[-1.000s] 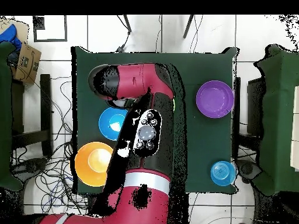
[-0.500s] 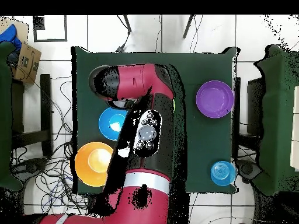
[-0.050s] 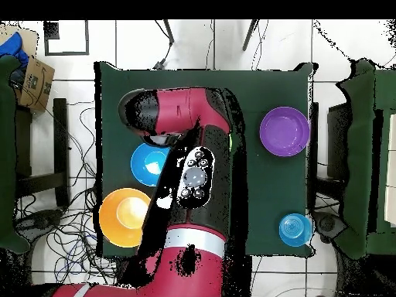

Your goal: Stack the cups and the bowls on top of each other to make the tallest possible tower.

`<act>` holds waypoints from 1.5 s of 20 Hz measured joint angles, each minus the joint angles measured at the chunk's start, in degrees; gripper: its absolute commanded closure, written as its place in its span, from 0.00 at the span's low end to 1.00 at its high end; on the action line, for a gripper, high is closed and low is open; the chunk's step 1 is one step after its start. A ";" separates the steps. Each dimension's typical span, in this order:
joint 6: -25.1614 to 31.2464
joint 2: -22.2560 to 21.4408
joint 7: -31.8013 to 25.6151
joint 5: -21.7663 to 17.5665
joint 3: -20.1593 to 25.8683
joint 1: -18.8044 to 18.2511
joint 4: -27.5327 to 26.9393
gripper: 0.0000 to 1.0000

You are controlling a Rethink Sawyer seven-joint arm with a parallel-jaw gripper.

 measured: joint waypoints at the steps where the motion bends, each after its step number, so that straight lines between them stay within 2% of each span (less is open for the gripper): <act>1: -0.16 0.00 0.00 -0.01 0.00 0.00 0.08 1.00; 30: -6.33 -2.58 0.00 -0.09 0.00 0.00 4.51 1.00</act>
